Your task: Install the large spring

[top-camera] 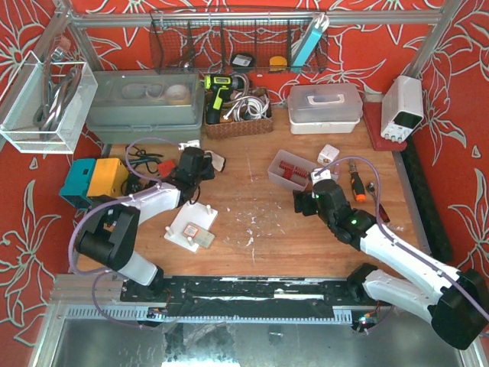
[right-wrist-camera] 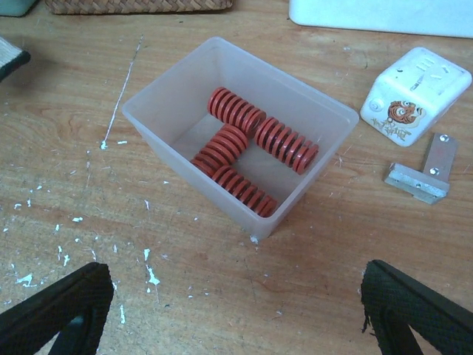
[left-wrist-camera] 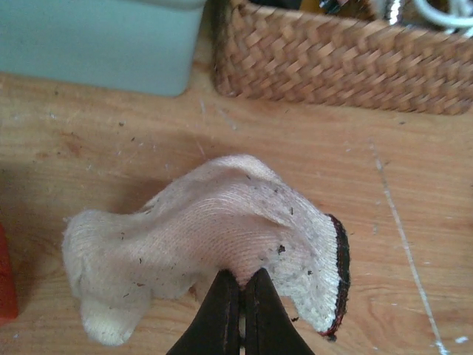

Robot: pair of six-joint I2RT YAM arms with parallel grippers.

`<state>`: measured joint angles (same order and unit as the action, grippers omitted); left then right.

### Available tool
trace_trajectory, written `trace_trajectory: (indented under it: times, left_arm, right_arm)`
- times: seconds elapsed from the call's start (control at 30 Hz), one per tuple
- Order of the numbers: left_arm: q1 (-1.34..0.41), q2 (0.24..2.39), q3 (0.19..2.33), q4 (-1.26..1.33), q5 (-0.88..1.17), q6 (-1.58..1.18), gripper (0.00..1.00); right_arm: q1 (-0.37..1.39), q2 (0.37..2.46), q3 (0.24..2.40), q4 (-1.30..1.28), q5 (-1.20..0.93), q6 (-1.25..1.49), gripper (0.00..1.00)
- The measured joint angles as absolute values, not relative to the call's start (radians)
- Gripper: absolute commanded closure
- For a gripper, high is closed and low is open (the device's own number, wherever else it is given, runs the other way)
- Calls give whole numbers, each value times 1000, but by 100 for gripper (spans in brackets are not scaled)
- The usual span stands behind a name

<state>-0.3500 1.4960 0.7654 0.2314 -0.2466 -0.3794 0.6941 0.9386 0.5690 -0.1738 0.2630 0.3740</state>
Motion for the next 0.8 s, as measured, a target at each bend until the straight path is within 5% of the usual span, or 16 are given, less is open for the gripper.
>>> trace_trajectory:
  times: [0.27,0.43,0.8]
  left_arm:
    - [-334,1610,824,251,-241,-379,98]
    - [-334,1656,865,250,-251,-376,54]
    - [-334,1630,935,115,-253,-402,27]
  right_arm:
    - [694,965,569,-170,264,374,7]
    - [694,985,569,-162,265,374,7]
    - [694,995,569,-155,277,374,7]
